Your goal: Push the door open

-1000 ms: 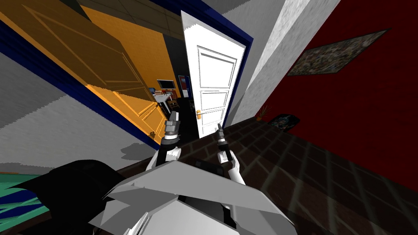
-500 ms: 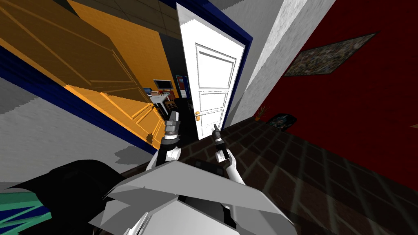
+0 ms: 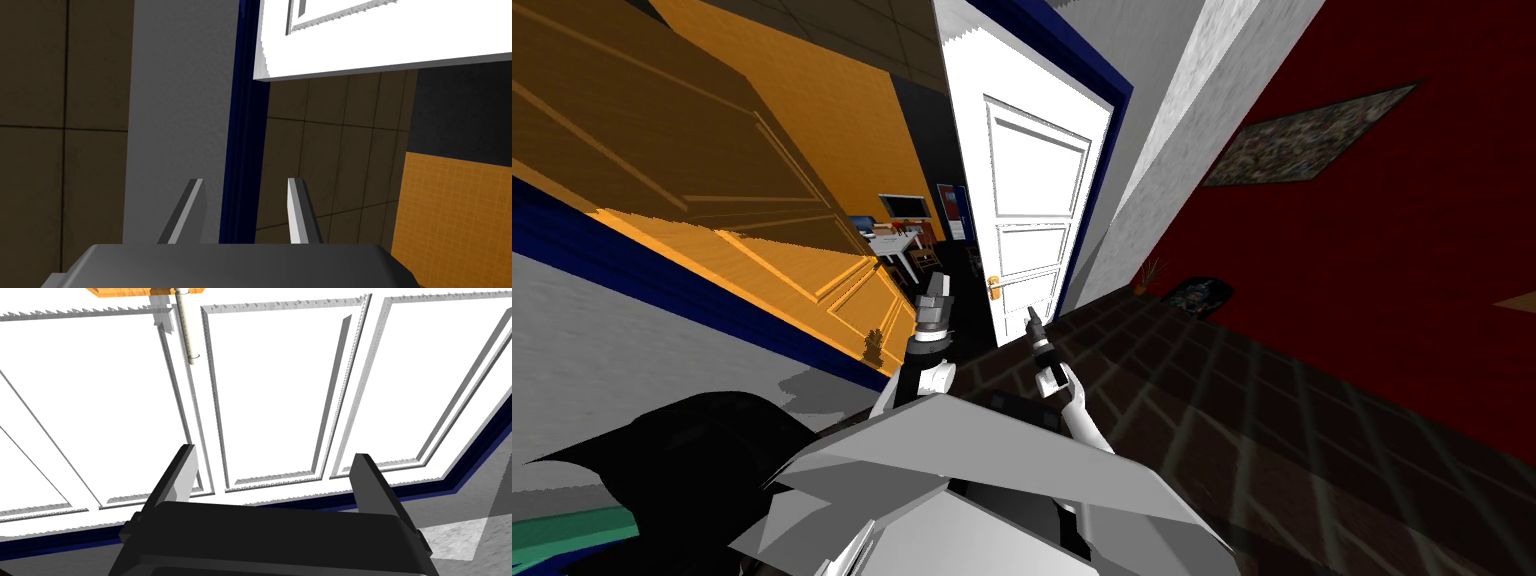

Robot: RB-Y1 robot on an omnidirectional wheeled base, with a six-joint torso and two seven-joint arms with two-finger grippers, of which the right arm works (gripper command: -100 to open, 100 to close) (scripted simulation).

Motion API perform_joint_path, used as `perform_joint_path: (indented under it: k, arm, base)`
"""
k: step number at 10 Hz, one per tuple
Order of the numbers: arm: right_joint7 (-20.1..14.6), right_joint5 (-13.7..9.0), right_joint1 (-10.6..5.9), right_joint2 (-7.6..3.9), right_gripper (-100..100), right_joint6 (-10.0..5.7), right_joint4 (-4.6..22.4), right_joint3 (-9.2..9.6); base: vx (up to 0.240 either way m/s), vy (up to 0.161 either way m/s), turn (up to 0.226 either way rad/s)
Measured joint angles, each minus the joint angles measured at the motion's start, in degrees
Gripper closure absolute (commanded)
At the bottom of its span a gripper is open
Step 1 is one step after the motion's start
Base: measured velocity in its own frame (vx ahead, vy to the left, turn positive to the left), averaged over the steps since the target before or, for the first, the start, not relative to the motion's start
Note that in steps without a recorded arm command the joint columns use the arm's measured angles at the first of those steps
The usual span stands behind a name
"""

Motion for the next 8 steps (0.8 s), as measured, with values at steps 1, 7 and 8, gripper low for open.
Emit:
perform_joint_path:
  k: [1,7,8]
  arm:
    - [-0.17,0.00,-0.69,0.16,-100,0.42,0.82,0.63]
    - [-1.54,-0.13,-4.71,0.77,-100,0.96,7.02,4.18]
    - [-1.73,-0.13,-5.40,1.01,-100,0.76,8.39,4.70]
  base:
    - [0.086,0.056,-0.048]
    - [0.086,0.051,-0.049]
    - [0.119,0.068,-0.071]
